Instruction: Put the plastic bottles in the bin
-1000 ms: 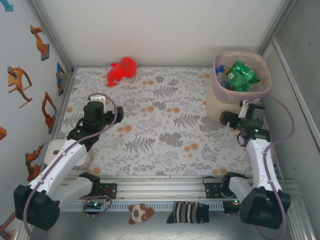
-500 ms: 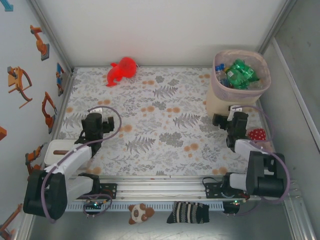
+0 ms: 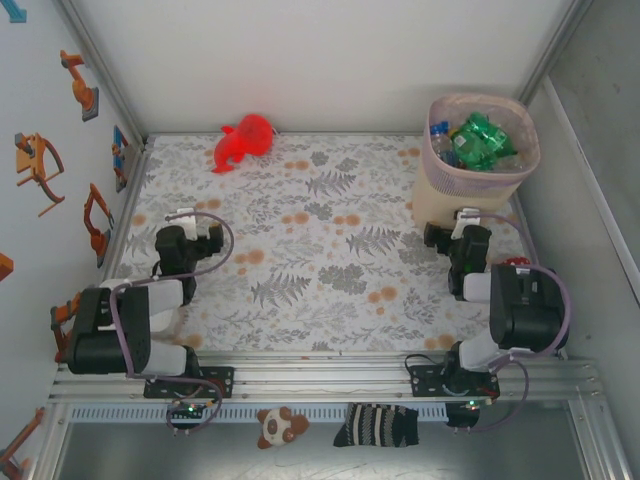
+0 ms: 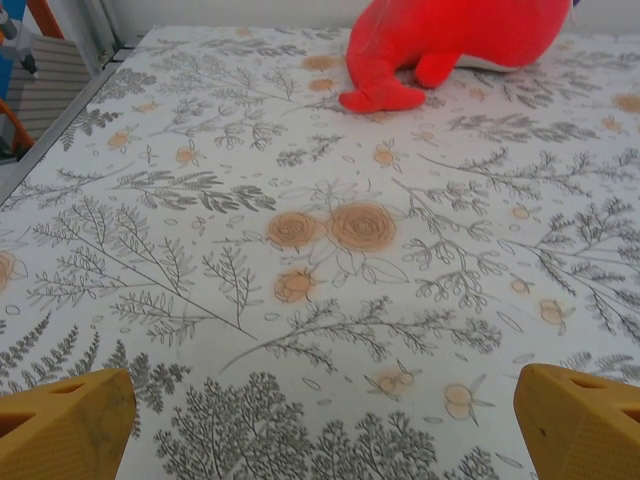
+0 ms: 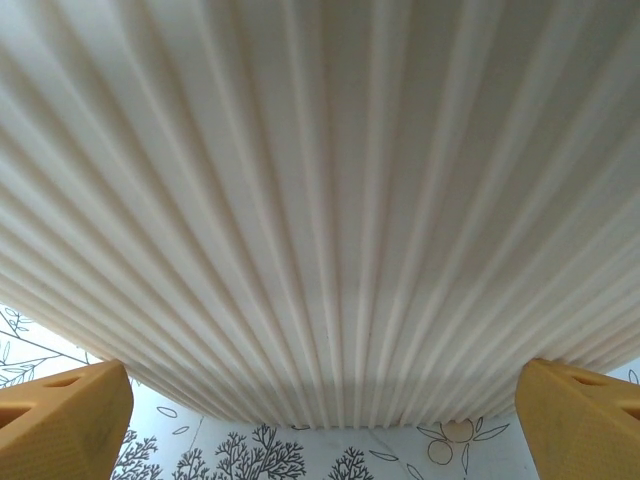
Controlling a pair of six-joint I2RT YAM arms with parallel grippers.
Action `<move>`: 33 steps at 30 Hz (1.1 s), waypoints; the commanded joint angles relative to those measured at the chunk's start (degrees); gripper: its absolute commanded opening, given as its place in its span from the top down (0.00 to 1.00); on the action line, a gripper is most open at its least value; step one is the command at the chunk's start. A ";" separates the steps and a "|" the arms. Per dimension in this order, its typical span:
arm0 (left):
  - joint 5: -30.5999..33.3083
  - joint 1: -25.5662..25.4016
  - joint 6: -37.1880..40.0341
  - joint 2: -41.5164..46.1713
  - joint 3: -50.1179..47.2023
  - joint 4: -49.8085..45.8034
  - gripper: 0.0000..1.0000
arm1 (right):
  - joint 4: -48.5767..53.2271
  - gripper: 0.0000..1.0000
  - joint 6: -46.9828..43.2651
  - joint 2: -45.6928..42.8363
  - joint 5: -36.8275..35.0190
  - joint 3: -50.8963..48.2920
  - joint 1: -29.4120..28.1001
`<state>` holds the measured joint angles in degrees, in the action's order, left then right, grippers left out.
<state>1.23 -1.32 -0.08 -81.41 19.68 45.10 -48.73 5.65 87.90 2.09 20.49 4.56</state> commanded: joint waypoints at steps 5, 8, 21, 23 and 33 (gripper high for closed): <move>-11.29 2.89 -0.78 -6.55 -0.15 9.47 0.03 | -2.75 0.03 -1.43 0.42 1.36 0.72 -0.50; -12.90 2.91 -0.14 -6.92 2.25 5.69 0.03 | -2.33 0.03 -1.52 0.41 1.34 0.92 -0.51; 2.32 -0.78 -0.91 -7.20 3.53 3.56 0.03 | 0.04 0.01 -1.35 0.28 -5.52 2.07 -2.27; 2.30 -0.69 -0.98 -7.10 3.43 3.54 0.03 | 0.04 0.01 -1.27 0.35 -5.36 2.08 -2.32; 0.90 0.00 -1.46 -7.02 3.70 3.05 0.03 | 0.04 0.01 -1.29 0.33 -5.34 2.10 -2.32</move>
<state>1.93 -1.63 -0.86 -88.42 22.17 48.42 -47.83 5.04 87.96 -1.58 20.73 2.72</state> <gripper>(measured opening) 0.967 0.993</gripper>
